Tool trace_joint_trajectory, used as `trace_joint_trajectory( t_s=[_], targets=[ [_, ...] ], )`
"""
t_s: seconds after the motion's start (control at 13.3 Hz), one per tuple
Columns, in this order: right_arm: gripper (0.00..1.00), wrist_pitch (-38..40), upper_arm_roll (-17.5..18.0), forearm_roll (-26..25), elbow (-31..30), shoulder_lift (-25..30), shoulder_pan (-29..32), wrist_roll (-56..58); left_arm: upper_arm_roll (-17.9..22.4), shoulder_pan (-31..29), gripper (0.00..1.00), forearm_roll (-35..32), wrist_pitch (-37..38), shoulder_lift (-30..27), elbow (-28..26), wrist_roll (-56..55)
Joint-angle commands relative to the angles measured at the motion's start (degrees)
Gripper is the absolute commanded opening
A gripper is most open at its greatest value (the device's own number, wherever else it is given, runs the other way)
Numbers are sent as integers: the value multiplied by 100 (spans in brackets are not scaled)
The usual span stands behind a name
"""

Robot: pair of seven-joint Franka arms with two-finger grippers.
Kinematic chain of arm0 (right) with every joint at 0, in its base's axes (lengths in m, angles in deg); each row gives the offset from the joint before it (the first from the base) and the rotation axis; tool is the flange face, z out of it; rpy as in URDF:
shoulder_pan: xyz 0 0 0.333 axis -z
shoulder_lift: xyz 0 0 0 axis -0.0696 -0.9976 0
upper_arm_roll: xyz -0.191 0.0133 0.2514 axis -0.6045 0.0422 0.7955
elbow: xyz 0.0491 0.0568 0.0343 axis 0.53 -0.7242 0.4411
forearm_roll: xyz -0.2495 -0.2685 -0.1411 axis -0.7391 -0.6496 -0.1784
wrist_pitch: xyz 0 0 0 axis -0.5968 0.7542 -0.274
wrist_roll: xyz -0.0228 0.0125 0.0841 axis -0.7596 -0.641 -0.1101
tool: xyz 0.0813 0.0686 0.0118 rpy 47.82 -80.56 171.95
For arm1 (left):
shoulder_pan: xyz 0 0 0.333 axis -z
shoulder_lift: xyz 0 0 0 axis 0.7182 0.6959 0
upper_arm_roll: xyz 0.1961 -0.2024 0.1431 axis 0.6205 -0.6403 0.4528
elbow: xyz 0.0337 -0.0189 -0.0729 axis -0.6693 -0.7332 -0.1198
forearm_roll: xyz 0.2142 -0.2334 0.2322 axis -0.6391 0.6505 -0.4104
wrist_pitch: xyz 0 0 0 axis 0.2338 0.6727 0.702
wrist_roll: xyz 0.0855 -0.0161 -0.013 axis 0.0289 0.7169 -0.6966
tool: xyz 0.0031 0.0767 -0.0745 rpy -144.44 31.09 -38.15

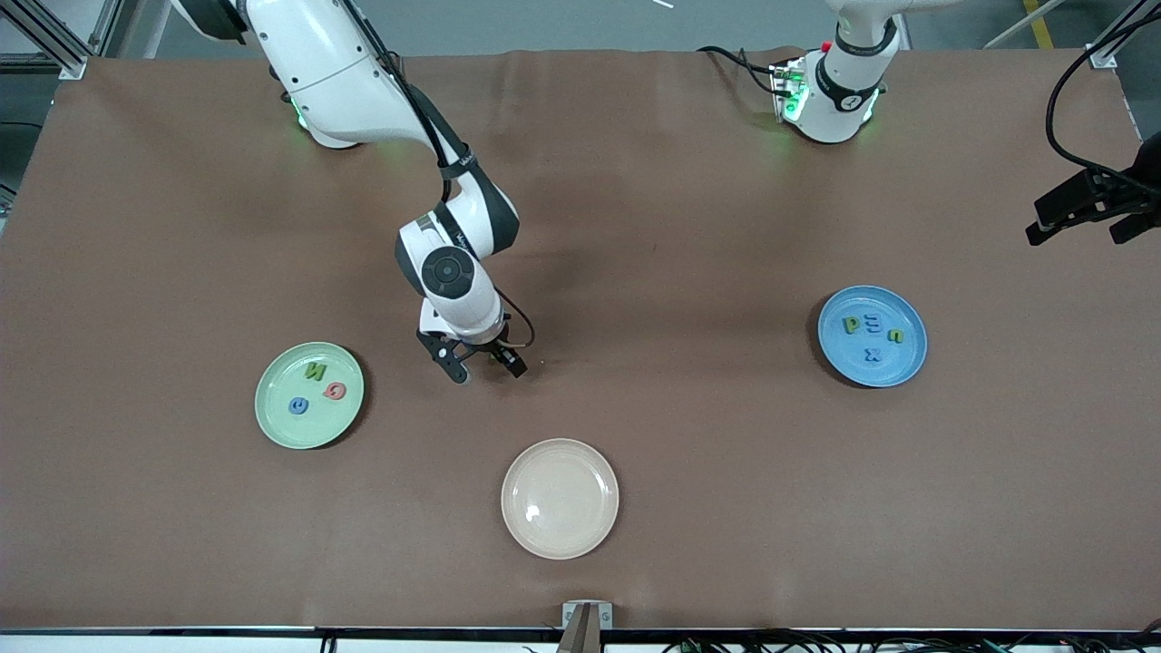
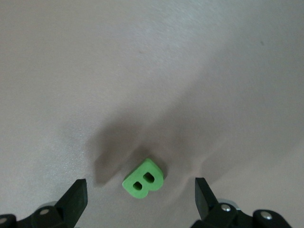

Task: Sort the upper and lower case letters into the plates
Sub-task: 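Lower the right gripper and close it on the green B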

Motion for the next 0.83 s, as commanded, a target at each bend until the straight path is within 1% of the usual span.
trace_joint_trajectory(
  t_s=[0.0, 0.23, 0.45, 0.6, 0.75],
  targets=[
    [100, -56, -72, -11, -105, 52, -93, -777, -3, -23, 100, 68, 109, 39, 135, 33],
    [100, -47, -98, -29, -106, -18, -76, -1429, -3, -23, 100, 68, 100, 39, 144, 33],
    [100, -21, -116, -47, -106, -44, 3, -1466, -3, -32, 100, 68, 91, 39, 144, 33],
    [100, -12, -248, -55, -97, -80, -93, -1483, -3, -23, 100, 68, 91, 39, 144, 33],
    [100, -21, -239, -47, -88, -97, -102, -1597, -3, -32, 100, 68, 91, 39, 144, 33]
  ],
)
